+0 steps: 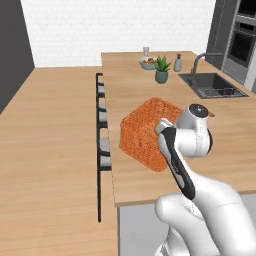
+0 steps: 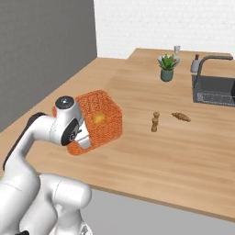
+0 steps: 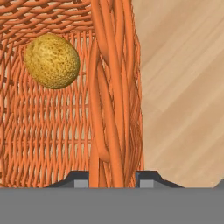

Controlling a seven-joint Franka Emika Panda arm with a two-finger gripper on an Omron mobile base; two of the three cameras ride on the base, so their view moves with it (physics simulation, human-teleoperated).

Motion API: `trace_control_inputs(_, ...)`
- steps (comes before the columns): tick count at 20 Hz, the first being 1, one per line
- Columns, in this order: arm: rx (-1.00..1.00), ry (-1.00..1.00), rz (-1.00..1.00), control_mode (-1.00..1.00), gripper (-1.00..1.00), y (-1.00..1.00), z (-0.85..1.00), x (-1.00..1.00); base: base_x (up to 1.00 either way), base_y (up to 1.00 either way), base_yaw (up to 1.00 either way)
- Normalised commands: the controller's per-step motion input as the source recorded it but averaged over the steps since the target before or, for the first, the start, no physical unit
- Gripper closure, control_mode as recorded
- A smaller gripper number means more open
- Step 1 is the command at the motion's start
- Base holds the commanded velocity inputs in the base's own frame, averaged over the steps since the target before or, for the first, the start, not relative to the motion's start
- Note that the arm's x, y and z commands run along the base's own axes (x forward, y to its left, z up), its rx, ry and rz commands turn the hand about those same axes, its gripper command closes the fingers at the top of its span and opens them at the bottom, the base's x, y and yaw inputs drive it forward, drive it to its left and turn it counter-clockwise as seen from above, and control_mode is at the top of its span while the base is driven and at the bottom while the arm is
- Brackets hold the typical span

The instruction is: Open the cabinet, pick up the bread from the cabinet and place it in the basket. Then move the basket to the dining counter.

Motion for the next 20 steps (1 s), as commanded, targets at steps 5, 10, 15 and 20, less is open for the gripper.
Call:
trace_control_inputs(5, 0.00, 0.07, 0.00, -1.00, 1.00, -0.15, -0.01, 1.00, 0.00, 0.00, 0.00)
trace_control_inputs(10, 0.00, 0.24, 0.01, -1.00, 1.00, -0.30, -0.08, 1.00, 0.00, 0.00, 0.00)
trace_control_inputs(15, 0.00, 0.13, 0.02, -1.00, 1.00, -0.15, -0.10, 1.00, 0.00, 0.00, 0.00)
trace_control_inputs(20, 0.00, -0.01, 0.02, -1.00, 1.00, 0.00, -0.24, 1.00, 0.00, 0.00, 0.00)
